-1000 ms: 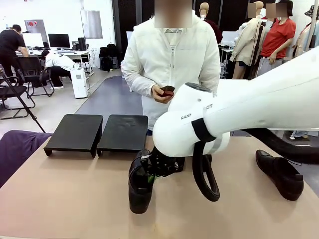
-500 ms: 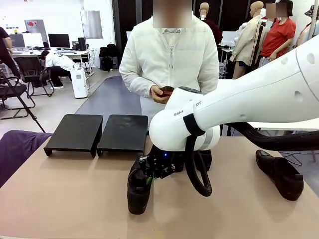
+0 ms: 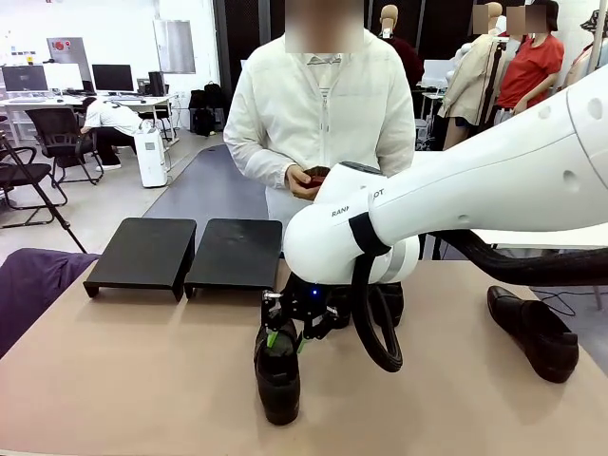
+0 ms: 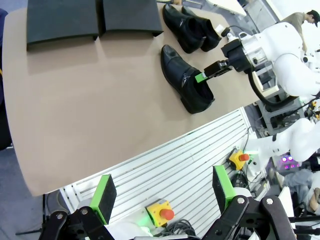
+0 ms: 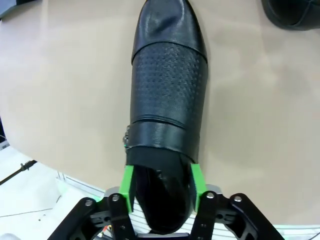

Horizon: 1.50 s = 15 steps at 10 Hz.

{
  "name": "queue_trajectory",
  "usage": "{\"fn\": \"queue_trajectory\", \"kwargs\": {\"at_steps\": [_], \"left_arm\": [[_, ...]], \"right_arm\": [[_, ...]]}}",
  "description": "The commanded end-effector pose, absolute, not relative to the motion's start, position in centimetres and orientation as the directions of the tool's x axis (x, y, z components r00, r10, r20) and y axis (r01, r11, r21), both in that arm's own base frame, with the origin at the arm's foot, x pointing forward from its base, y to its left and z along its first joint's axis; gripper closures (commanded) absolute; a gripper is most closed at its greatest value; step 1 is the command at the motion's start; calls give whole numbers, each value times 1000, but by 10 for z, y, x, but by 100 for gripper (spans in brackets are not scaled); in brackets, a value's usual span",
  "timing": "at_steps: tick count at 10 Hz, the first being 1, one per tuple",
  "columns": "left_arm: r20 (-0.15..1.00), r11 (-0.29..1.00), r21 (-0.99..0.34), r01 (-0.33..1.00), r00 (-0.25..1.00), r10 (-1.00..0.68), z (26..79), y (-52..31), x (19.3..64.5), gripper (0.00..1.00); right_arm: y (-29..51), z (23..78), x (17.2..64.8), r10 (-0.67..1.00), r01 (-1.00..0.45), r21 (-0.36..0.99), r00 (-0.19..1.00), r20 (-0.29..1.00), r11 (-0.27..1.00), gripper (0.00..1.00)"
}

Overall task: Organize the shoes by placing them on the stand.
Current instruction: Pick up one Shoe and place it in the middle of the table.

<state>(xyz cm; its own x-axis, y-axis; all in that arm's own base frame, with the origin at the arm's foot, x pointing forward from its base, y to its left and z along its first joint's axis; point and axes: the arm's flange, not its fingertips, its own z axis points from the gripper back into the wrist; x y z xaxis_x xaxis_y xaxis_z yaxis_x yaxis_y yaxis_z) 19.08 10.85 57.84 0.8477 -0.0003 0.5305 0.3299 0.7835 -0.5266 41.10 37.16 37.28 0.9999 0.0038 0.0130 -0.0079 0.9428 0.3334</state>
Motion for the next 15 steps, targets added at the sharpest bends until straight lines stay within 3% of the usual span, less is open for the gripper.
{"fn": "queue_trajectory", "kwargs": {"at_steps": [1,4,6,7,8,10,12,14,15], "left_arm": [[541,772,-531,348,841,-7,577,109,190,0],[541,772,-531,348,841,-7,577,109,190,0],[541,772,-531,348,841,-7,577,109,190,0],[541,772,-531,348,841,-7,577,109,190,0],[541,772,-531,348,841,-7,577,109,190,0],[541,772,-531,348,841,-7,577,109,190,0],[541,772,-531,348,841,-7,577,109,190,0],[541,772,-531,348,841,-7,577,109,190,0],[541,772,-531,348,841,-7,577,109,190,0]], "right_arm": [[368,383,406,26,-30,356,1000,17,934,0],[331,425,380,178,-169,349,984,6,922,0],[245,473,360,368,-366,284,929,50,886,0],[187,496,356,388,-382,267,921,31,885,0],[115,522,355,419,-410,343,907,52,845,0],[-9,558,352,361,-366,519,925,116,772,0],[-111,561,349,84,-159,653,986,144,740,0],[-156,552,334,-336,77,820,931,145,567,0],[-147,558,320,42,-123,657,990,138,744,0]]}}
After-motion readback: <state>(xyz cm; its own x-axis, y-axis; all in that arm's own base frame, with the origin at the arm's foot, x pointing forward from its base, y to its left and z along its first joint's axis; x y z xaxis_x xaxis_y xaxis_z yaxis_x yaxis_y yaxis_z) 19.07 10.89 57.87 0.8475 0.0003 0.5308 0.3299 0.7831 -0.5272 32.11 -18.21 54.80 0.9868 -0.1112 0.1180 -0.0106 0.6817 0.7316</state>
